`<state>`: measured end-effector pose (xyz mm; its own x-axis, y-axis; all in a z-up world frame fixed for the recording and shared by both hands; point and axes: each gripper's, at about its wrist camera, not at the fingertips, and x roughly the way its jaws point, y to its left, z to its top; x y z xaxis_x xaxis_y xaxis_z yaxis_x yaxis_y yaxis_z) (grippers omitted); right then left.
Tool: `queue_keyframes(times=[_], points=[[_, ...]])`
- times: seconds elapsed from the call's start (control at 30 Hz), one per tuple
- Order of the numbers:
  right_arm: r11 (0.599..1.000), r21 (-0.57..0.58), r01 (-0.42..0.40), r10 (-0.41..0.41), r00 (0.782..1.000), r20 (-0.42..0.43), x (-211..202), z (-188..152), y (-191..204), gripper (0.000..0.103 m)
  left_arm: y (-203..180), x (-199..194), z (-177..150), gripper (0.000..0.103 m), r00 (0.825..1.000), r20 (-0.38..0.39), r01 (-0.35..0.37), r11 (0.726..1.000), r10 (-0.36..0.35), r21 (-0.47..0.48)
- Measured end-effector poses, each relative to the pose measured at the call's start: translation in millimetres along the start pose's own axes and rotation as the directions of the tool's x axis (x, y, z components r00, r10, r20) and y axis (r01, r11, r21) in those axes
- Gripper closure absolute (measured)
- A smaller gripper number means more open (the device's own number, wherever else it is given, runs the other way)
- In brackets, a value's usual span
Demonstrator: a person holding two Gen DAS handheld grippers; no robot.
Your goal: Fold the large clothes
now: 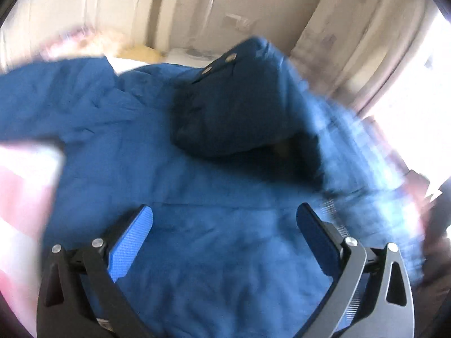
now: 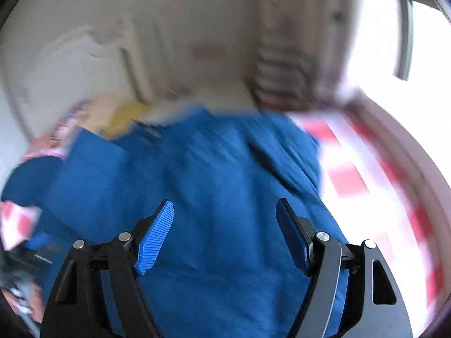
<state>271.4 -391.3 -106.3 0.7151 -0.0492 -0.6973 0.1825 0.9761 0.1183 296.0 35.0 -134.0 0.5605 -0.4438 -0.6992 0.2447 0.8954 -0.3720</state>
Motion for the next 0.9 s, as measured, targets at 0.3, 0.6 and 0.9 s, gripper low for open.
queue_keyframes(times=[0.3,0.6,0.9], points=[[0.998,0.050,-0.027,0.028,0.999,-0.030,13,-22,-31,0.028,25,20,46,0.003,0.880,0.082,0.450,0.767,-0.467,-0.457],[0.981,0.136,-0.135,0.136,0.991,0.000,17,-23,-44,0.028,36,65,54,0.066,0.863,0.227,0.467,0.542,-0.450,-0.699],[0.979,0.132,-0.153,0.150,0.988,0.030,9,-24,-41,0.028,-72,-26,48,0.067,0.910,0.319,-0.302,0.950,0.264,0.079]])
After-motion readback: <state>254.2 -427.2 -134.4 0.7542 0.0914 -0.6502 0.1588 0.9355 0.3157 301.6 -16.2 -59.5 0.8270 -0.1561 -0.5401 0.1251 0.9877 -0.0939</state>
